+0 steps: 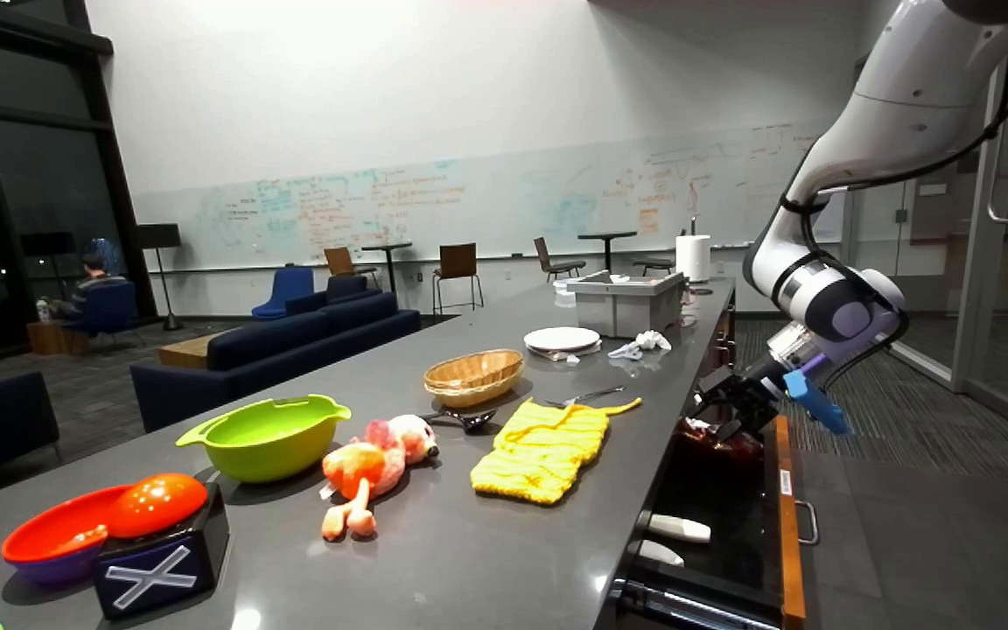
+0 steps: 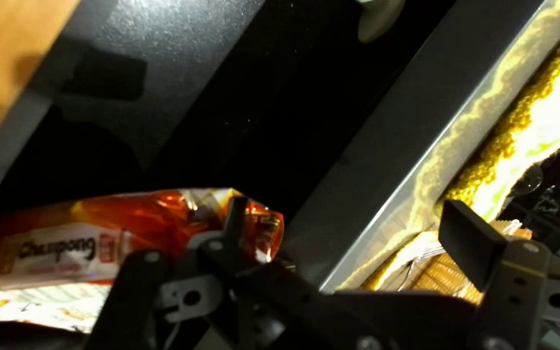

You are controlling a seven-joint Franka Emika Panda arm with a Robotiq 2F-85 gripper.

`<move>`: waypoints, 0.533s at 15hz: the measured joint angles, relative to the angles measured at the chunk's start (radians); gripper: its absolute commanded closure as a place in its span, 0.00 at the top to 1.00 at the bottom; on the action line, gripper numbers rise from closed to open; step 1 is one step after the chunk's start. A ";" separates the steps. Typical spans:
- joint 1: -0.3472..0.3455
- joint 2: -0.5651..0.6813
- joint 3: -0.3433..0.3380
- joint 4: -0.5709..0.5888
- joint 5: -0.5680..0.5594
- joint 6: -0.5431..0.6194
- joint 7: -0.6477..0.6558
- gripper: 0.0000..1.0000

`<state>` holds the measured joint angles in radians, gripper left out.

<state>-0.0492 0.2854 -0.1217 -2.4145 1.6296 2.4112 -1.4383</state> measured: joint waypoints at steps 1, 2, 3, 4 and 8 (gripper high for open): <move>0.000 0.000 0.001 0.005 -0.017 0.000 0.012 1.00; 0.000 -0.002 0.001 0.009 -0.030 0.000 0.019 1.00; 0.000 -0.006 0.001 0.010 -0.044 0.000 0.025 1.00; 0.000 -0.012 0.002 0.009 -0.056 -0.002 0.029 1.00; 0.000 -0.054 0.009 -0.008 -0.093 -0.038 0.026 1.00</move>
<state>-0.0489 0.2317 -0.1124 -2.4220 1.5367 2.3735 -1.4126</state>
